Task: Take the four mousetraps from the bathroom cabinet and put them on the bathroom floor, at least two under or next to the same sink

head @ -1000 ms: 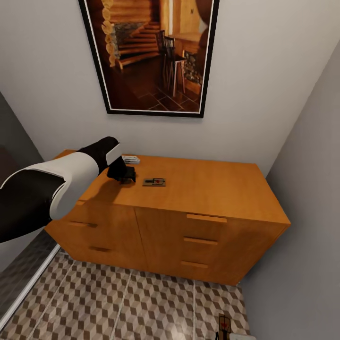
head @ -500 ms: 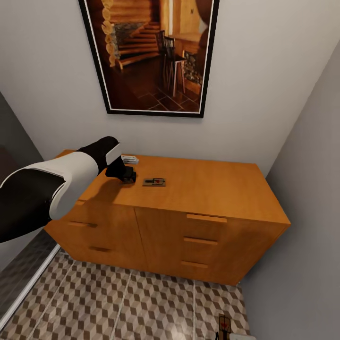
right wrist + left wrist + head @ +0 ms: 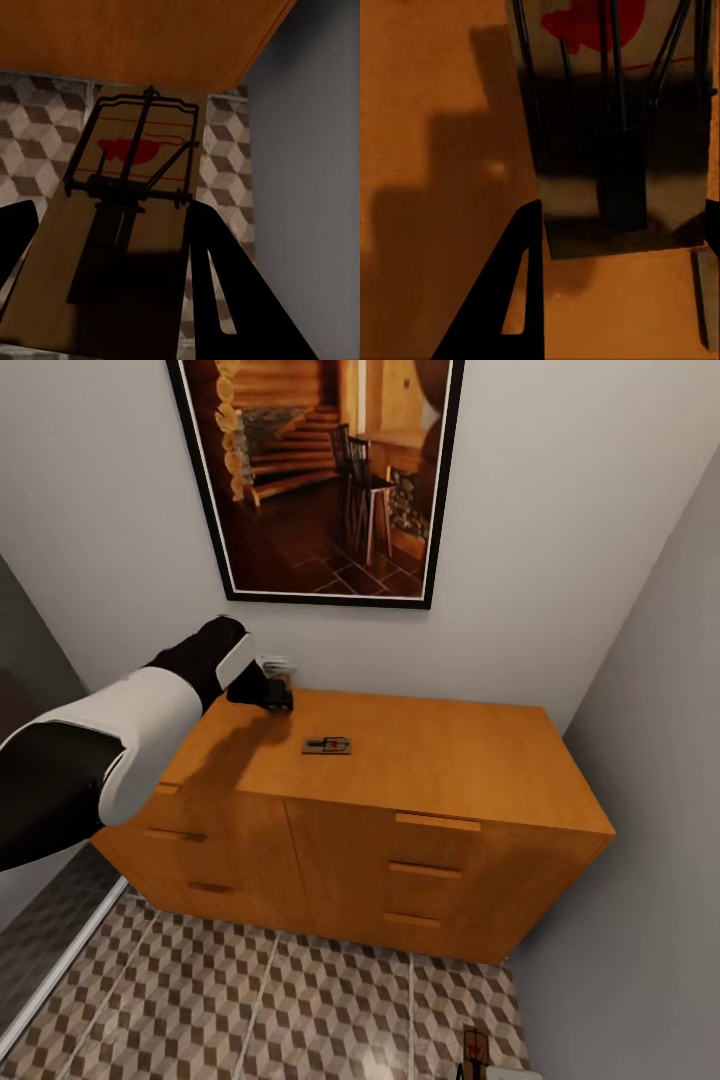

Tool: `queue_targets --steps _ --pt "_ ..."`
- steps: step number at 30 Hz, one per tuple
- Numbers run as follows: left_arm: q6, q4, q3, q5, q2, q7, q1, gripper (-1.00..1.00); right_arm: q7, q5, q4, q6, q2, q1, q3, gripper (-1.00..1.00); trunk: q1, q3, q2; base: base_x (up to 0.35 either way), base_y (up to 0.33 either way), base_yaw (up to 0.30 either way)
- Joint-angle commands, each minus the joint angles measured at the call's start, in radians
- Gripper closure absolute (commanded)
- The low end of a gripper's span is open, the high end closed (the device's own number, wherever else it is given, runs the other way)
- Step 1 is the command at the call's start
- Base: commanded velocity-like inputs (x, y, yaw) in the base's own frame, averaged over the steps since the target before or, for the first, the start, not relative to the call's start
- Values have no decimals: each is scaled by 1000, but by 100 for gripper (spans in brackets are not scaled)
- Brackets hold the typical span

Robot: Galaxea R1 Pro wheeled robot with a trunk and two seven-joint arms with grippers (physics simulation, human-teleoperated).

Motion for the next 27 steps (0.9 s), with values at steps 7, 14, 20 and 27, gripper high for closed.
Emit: queue_targets --steps 7,14,20,27 --pt "5 -43 0 8 3 9 0 100 -4 -3 1 -2 0 -1 9 100 0 -1 0 0 0 0" --pt "6 -34 0 8 5 9 0 100 -4 -3 1 -2 0 -1 8 100 0 -1 0 -7 0 0" --pt "4 -13 1 8 7 9 0 100 -4 -3 1 0 0 -1 8 100 0 -1 0 -219 0 0" --pt "4 -9 0 8 8 9 0 100 -4 -3 1 0 0 -1 8 100 0 -1 0 -319 58 0"
